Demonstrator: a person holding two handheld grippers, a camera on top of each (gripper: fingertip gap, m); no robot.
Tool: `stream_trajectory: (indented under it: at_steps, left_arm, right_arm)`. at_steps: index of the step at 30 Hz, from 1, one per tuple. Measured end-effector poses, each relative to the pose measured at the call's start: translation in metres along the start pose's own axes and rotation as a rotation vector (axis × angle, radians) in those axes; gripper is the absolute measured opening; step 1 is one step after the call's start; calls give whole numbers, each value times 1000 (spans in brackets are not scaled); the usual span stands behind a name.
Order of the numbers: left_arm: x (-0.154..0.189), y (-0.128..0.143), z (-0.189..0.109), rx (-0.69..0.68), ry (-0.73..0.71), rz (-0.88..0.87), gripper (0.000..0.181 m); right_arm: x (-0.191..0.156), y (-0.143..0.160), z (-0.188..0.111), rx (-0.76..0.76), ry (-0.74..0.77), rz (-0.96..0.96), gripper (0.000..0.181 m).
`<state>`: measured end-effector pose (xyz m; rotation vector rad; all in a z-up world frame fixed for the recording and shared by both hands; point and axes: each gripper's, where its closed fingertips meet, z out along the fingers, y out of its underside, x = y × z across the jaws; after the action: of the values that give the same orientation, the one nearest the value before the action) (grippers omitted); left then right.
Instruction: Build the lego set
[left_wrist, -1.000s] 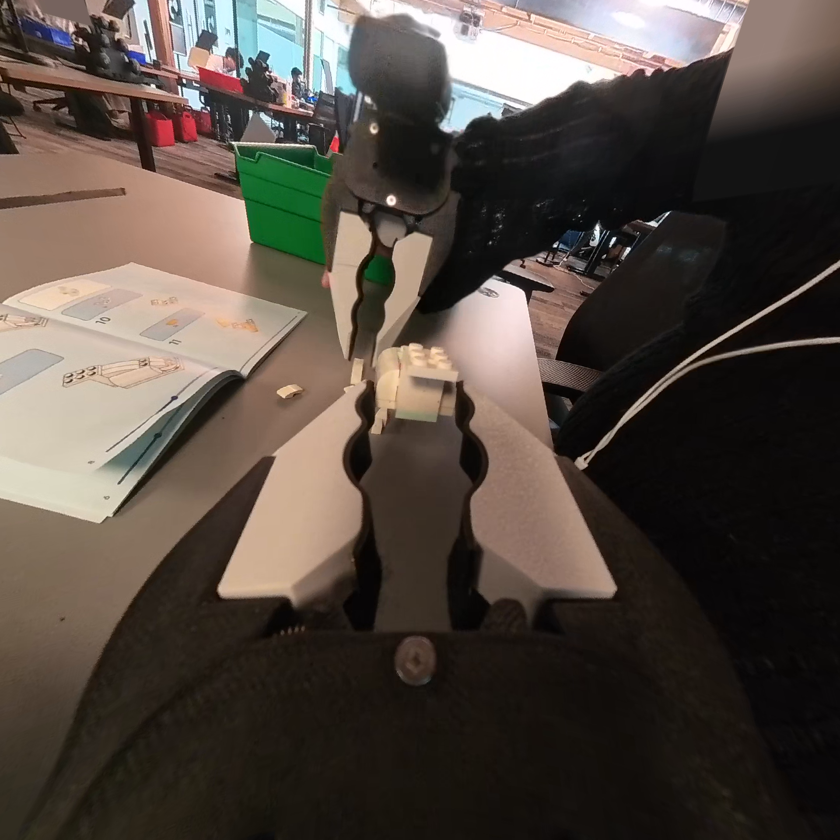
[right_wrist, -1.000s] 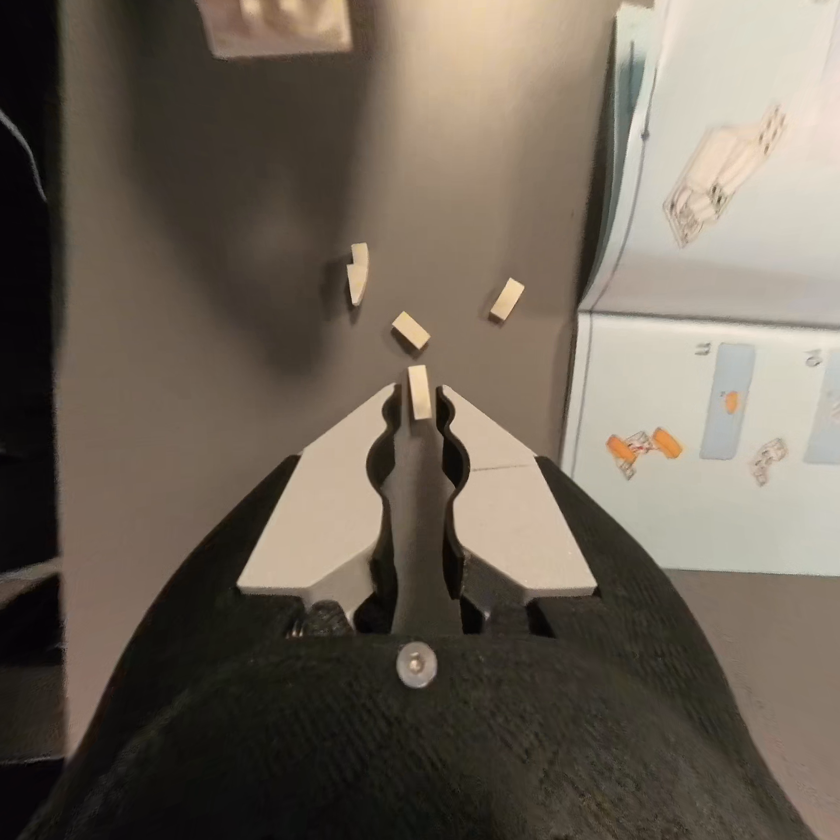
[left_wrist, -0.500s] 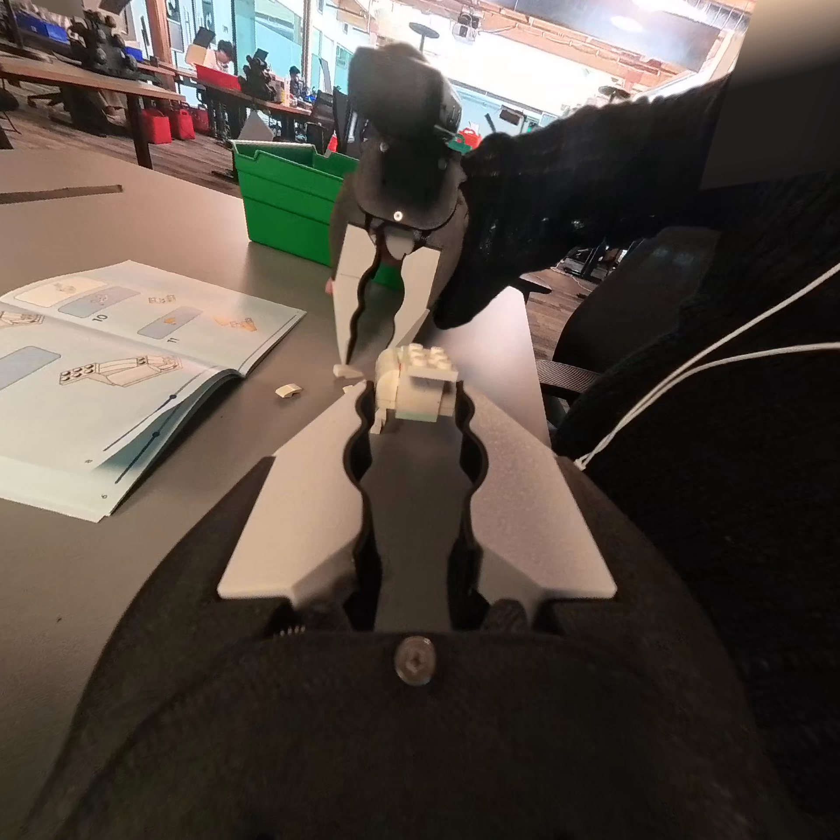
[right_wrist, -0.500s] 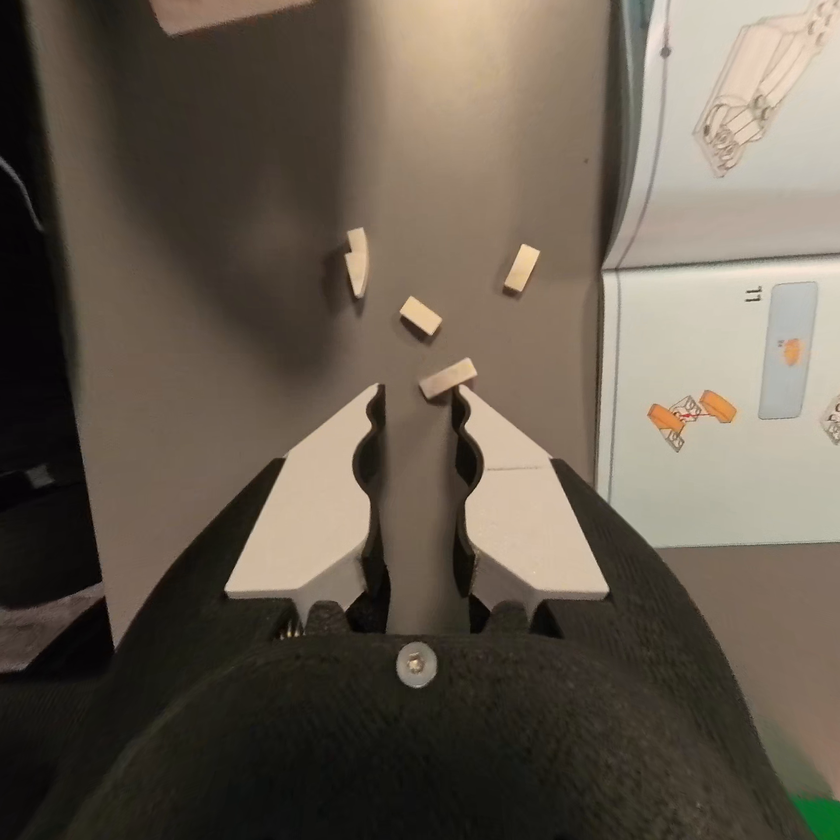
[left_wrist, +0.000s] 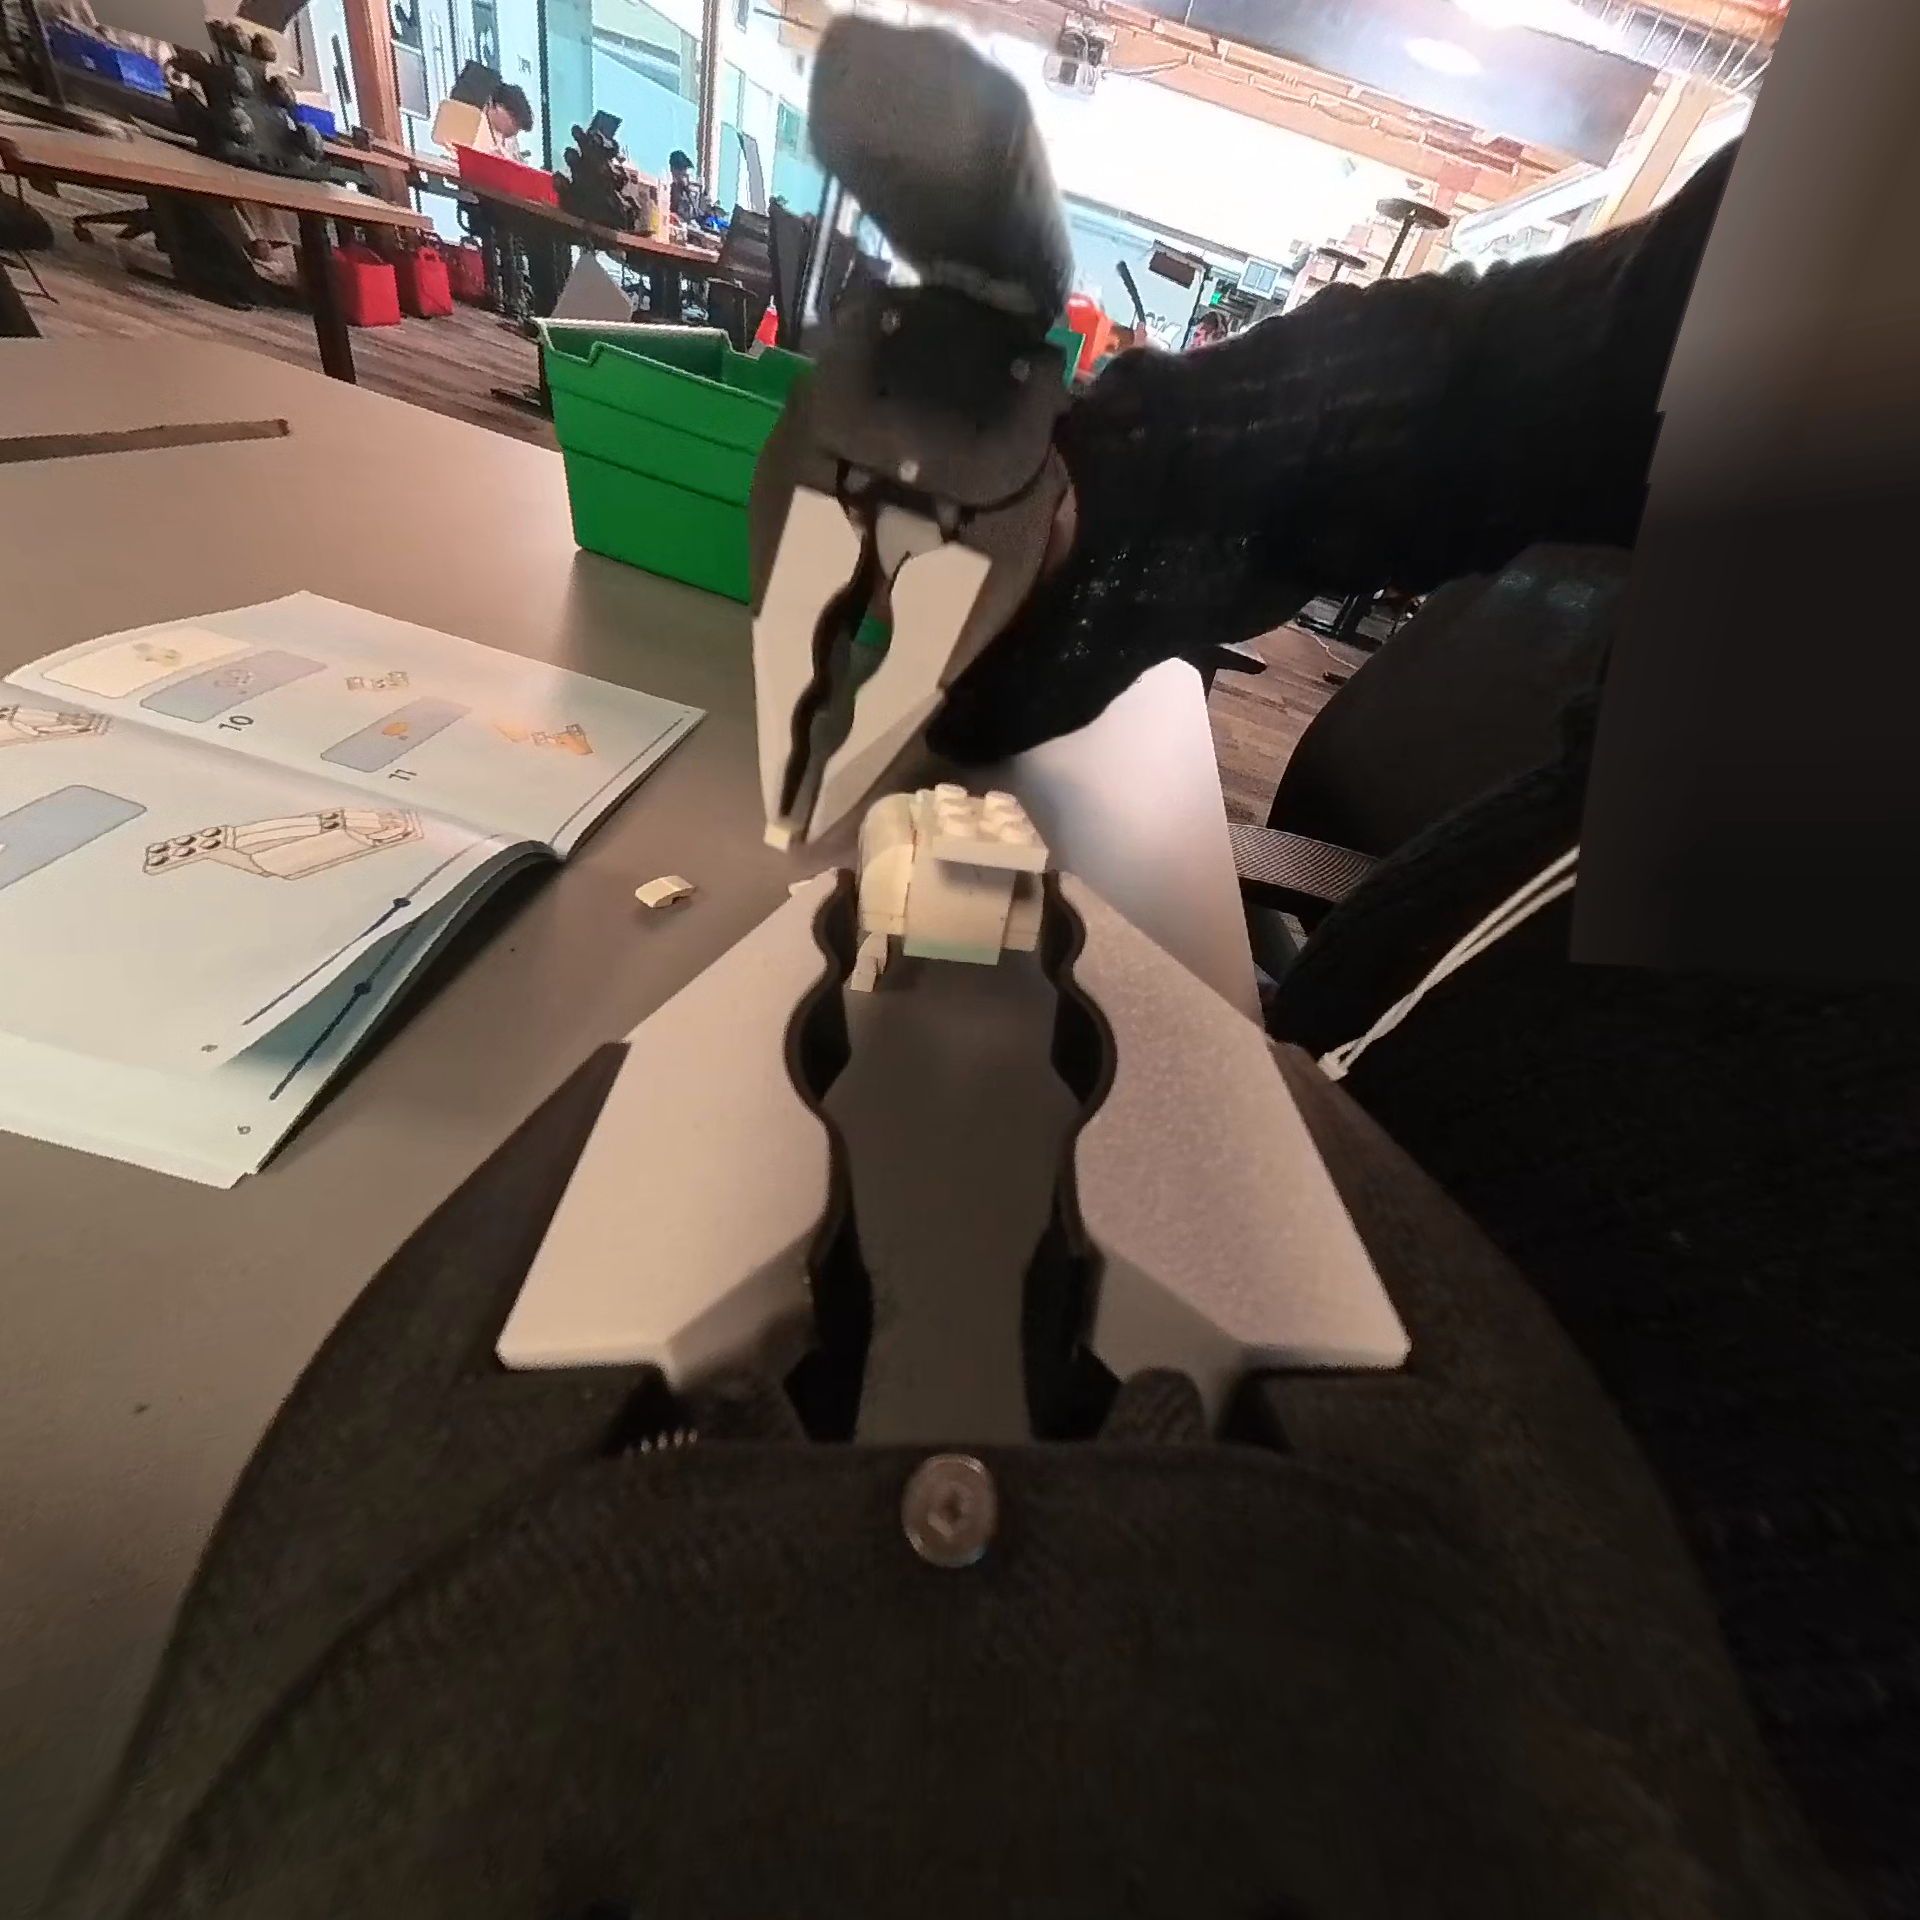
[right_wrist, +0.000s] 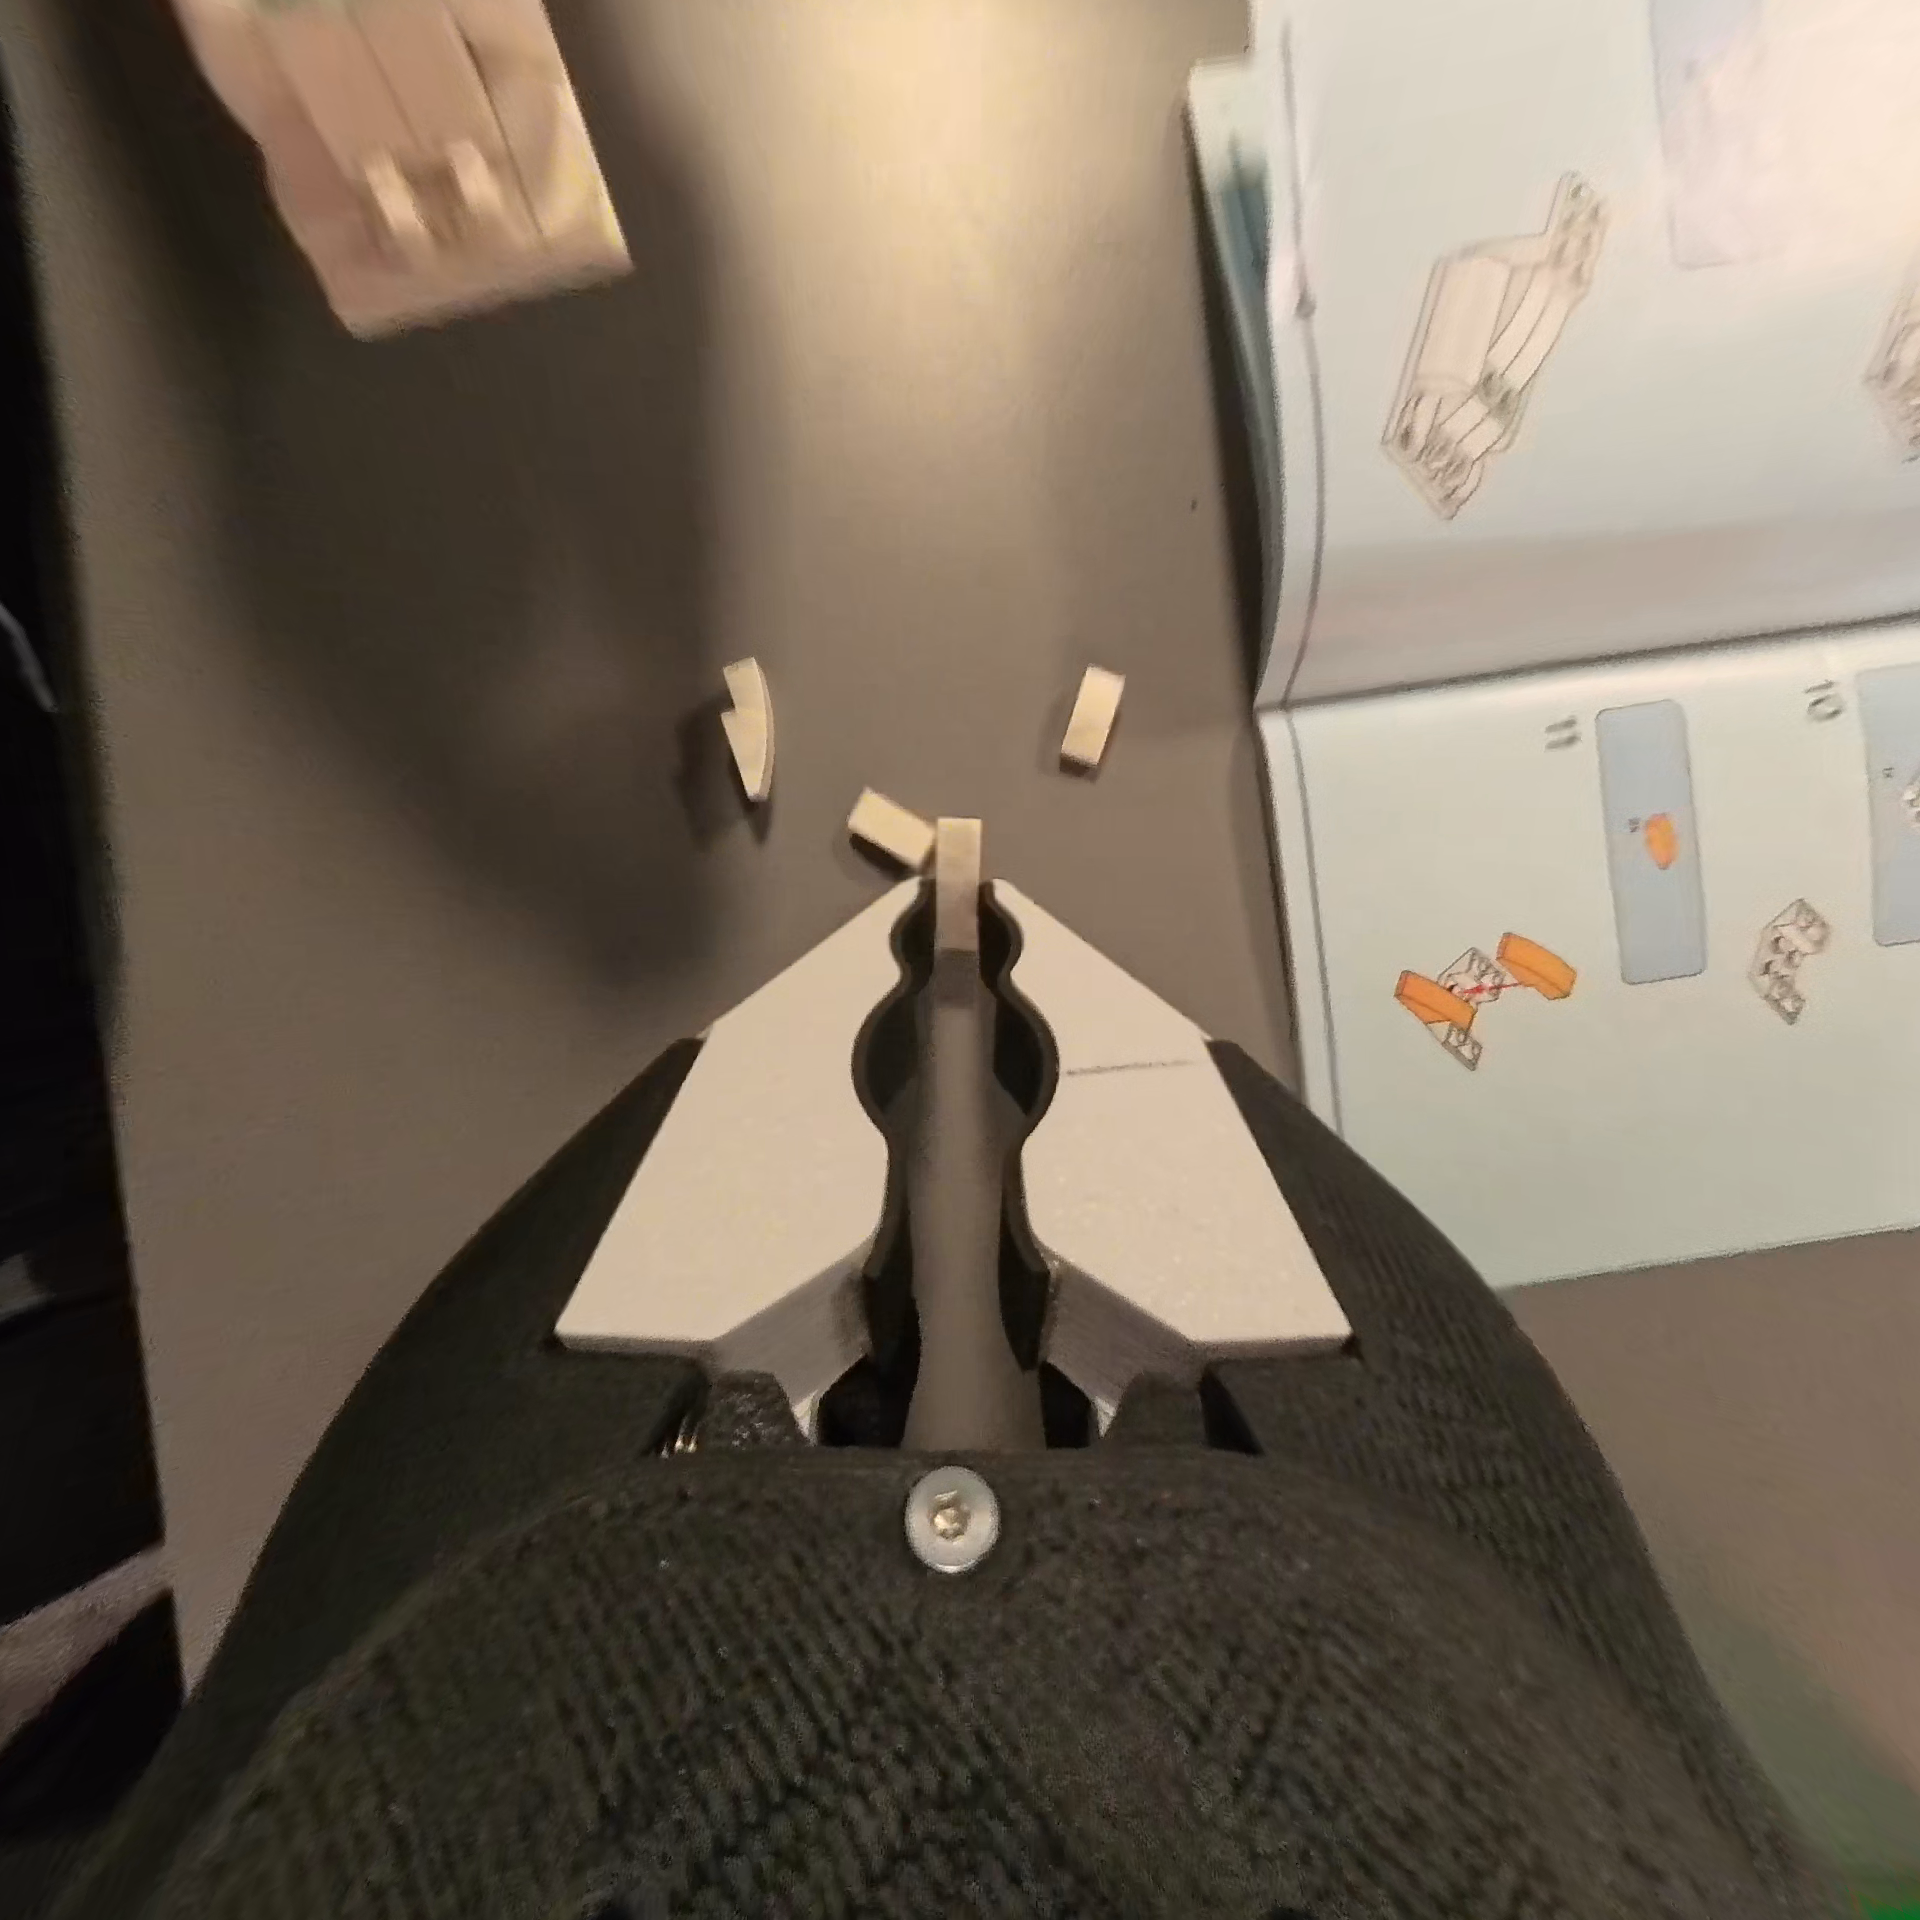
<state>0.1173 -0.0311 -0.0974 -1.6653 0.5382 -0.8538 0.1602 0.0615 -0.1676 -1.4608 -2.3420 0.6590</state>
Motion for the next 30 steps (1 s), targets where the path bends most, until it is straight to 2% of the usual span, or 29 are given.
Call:
stream_trajectory:
  at_steps: [5, 8, 12, 20, 30]
  left_arm:
    - [1, -3, 0, 22, 13, -15, 34]
    - [3, -4, 0, 35, 32, -21, 34]
    - [5, -5, 0, 42, 42, -22, 34]
    - [7, -5, 1, 36, 48, -6, 35]
    - [7, -6, 0, 46, 53, -11, 34]
  right_arm:
    - [-25, -88, -40, 360, -156, 33, 6]
    - [-48, -113, -47, 375, -236, -35, 6]
    - [-67, -120, -36, 277, -250, -141, 6]
    - [-67, -119, -28, 153, -244, -165, 6]
    - [-72, -119, -27, 129, -288, -155, 11]
